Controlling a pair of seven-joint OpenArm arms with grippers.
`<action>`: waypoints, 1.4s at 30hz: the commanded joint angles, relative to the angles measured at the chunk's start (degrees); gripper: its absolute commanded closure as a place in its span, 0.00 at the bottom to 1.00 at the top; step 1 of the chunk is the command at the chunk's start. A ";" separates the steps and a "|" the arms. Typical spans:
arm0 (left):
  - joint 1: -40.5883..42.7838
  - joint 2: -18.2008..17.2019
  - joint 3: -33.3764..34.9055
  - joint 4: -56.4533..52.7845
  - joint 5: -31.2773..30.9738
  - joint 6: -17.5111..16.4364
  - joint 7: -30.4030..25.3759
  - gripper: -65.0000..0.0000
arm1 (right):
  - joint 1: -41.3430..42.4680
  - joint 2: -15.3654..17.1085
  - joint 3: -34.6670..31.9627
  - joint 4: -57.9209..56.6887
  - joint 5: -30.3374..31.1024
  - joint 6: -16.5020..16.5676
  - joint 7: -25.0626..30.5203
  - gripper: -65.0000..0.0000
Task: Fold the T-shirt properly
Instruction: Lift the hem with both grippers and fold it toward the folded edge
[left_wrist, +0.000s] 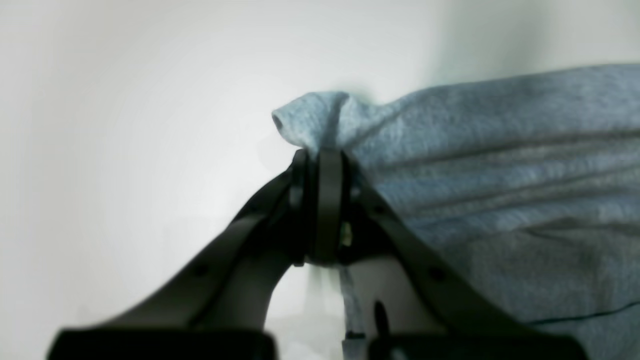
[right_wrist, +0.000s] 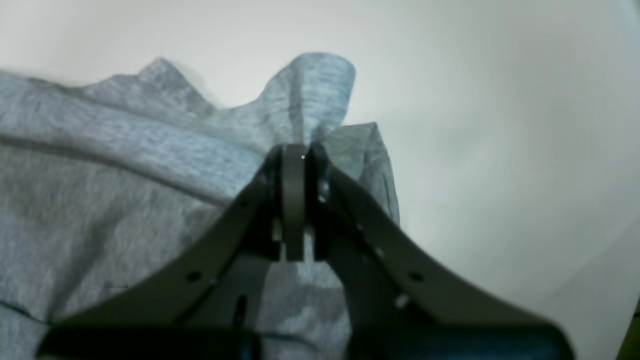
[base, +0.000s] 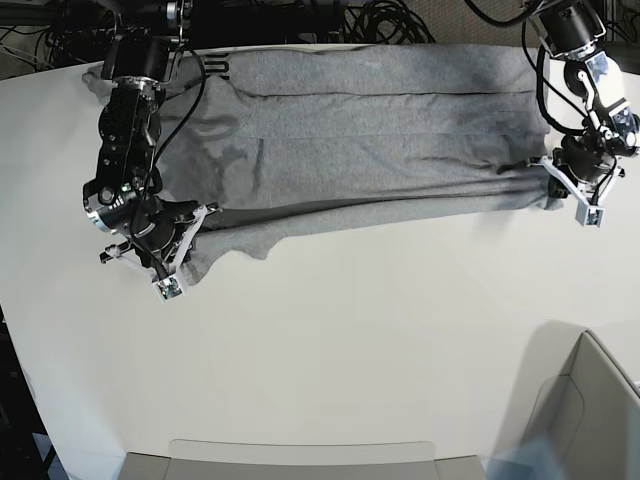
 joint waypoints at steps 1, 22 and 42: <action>0.49 -1.08 -0.48 1.19 -0.26 0.12 -0.97 1.00 | 0.59 0.39 0.18 2.21 0.16 -0.16 0.24 1.00; 11.83 -0.64 -0.57 24.31 -0.26 0.12 2.99 1.00 | -7.23 0.39 9.14 13.64 0.16 10.04 -8.55 1.00; 20.88 1.03 -0.66 24.57 -0.26 0.12 2.37 1.00 | -17.34 0.39 17.67 16.98 0.16 14.57 -8.55 1.00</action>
